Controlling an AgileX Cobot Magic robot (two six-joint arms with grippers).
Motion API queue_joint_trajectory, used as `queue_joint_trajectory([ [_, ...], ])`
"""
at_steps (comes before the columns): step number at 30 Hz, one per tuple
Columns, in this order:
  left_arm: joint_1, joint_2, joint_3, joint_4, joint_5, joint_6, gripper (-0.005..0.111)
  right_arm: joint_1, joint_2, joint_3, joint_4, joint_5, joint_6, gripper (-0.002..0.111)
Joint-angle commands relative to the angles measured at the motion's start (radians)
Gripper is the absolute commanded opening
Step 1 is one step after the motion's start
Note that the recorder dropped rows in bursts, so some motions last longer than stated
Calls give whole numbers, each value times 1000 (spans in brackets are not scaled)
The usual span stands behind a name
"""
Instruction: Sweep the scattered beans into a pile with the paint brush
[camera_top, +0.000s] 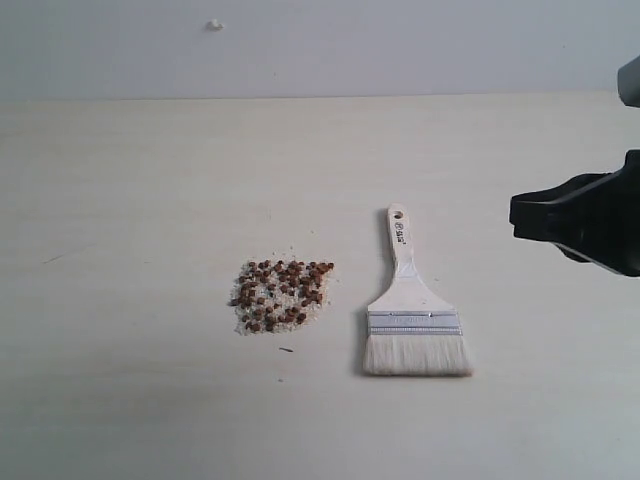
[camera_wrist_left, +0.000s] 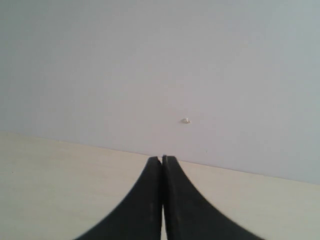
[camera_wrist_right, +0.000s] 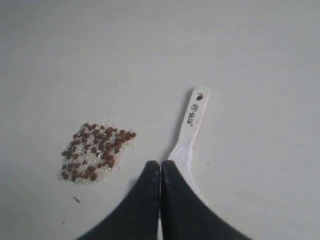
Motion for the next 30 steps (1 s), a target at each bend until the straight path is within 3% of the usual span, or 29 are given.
queue_joint_trajectory([
  [1,-5,1,2,0,3,-1,0,-5,-6,6,-9,-27,-8,0],
  [13,-5,1,2,0,3,-1,0,-5,-16,6,-61,-50,-8,0],
  [19,-5,1,2,0,3,-1,0,-5,-167,21,-176,-79,-57,0],
  [30,-5,1,2,0,3,-1,0,-10,-621,369,-141,-361,-55,0],
])
